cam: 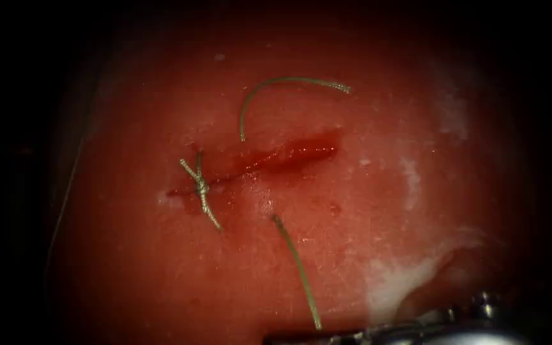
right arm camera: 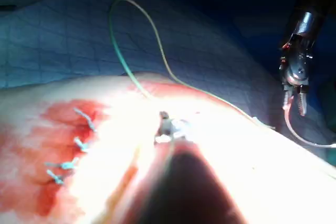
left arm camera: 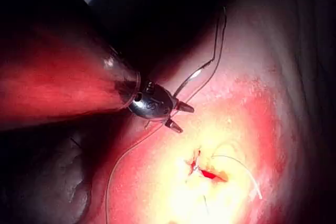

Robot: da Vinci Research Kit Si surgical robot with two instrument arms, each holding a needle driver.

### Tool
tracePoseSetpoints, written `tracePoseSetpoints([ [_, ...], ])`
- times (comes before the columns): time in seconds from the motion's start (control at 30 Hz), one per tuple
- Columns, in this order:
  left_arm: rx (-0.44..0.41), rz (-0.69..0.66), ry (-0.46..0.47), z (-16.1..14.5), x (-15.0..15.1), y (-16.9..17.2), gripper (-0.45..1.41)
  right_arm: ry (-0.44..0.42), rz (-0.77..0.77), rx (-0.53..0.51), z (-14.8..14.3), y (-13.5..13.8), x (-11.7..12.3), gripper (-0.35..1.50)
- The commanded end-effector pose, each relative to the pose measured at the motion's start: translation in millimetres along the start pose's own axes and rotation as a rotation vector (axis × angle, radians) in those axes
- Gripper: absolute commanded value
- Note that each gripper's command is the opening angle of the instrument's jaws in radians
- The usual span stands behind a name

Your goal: Wound Closure

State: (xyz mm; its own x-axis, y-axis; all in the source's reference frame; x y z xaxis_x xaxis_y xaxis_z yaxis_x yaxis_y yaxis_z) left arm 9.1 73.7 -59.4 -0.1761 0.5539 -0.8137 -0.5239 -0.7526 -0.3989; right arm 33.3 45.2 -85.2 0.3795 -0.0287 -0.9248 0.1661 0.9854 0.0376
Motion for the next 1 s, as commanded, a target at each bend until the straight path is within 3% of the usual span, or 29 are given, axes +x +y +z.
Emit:
tracePoseSetpoints([
  [0.03,-0.011,-0.012,-0.007,0.3,0.3,0.5,0.78,-0.002,-0.003,0.007,0.4,-0.3,-0.1,1.47],
  [0.17,-0.041,-0.009,-0.013,-0.4,2.9,2.2,0.78,-0.041,-0.001,0.045,-1.7,-0.6,-0.7,1.47],
  [0.2,-0.044,0.007,-0.038,-0.6,3.3,2.9,0.78,-0.097,-0.039,0.029,-2.5,-0.1,-1.0,1.47],
  [0.33,-0.058,0.075,-0.207,-0.6,4.4,4.9,0.78,-0.267,-0.055,-0.109,-5.1,2.6,-2.1,1.47],
  [0.43,-0.043,0.132,-0.213,0.7,6.9,6.7,0.78,-0.382,-0.04,-0.232,-7.8,6.1,-3.1,1.44],
  [0.47,-0.035,0.148,-0.201,1.2,7.5,7.4,0.78,-0.382,-0.024,-0.256,-8.1,6.9,-3.1,1.4],
  [0.5,-0.027,0.155,-0.193,1.7,7.8,7.9,0.78,-0.363,-0.006,-0.291,-8.4,7.6,-3.1,1.35],
  [0.6,-0.05,0.223,-0.15,4.2,8.4,10.5,0.77,-0.197,0.166,-0.399,-8.5,9.7,-3.3,1.15],
  [0.63,-0.073,0.253,-0.125,5.7,8.3,11.8,0.76,-0.101,0.32,-0.422,-8.0,10.5,-3.9,1.0],
  [0.73,-0.106,0.285,-0.107,8.2,6.7,13.7,0.76,0.063,0.591,-0.415,-5.3,11.0,-6.2,0.88],
  [0.9,-0.138,0.312,-0.094,9.8,4.5,14.6,0.75,0.138,0.873,-0.384,-1.3,12.3,-10.7,0.97],
  [1.0,-0.162,0.322,-0.087,9.9,4.2,14.9,0.75,0.203,0.965,-0.408,0.1,15.7,-13.1,0.95],
])
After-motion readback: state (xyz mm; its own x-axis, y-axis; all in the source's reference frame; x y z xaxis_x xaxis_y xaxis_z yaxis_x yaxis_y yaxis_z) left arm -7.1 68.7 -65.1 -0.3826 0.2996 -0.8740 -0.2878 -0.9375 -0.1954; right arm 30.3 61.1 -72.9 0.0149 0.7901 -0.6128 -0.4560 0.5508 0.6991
